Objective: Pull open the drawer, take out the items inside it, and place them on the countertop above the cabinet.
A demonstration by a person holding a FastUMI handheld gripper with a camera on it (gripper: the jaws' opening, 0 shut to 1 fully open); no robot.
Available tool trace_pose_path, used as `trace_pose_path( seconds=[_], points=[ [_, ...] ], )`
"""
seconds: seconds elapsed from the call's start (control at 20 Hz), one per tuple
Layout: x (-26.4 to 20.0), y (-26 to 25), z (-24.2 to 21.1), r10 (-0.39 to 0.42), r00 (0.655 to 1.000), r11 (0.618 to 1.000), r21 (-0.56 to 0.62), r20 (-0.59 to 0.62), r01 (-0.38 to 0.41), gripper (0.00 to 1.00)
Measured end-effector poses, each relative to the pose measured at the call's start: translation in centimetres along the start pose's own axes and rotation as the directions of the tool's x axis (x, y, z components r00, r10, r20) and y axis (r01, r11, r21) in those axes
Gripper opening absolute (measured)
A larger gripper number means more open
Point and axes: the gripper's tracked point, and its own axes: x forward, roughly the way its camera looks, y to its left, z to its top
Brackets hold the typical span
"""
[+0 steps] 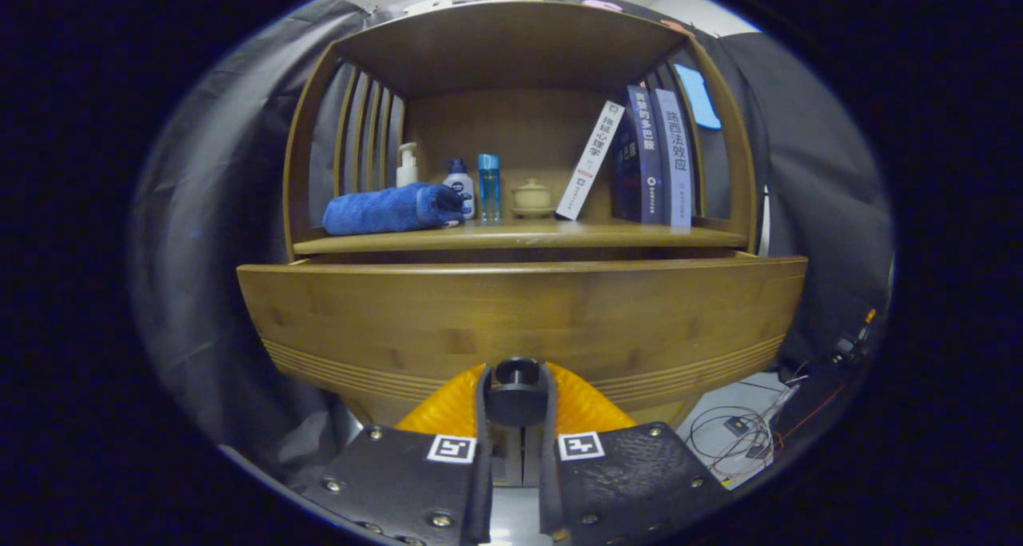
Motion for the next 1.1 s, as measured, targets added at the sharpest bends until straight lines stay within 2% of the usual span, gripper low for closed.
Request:
trace_pose_path(
  seconds=[0.3,0.5,0.65,1.1],
  points=[
    [-5.9,0.0,-2.0,0.007,1.0,1.0,0.019,-0.006,-0.007,0.23],
    [-7.4,-0.1,-2.8,0.009,0.999,1.0,0.014,-0.039,-0.008,0.23],
    [-10.4,0.3,-3.6,0.025,0.999,1.0,0.01,-0.028,-0.025,0.23],
    [-12.9,0.3,-4.9,0.036,0.997,0.999,-0.038,-0.067,-0.039,0.23]
  ],
)
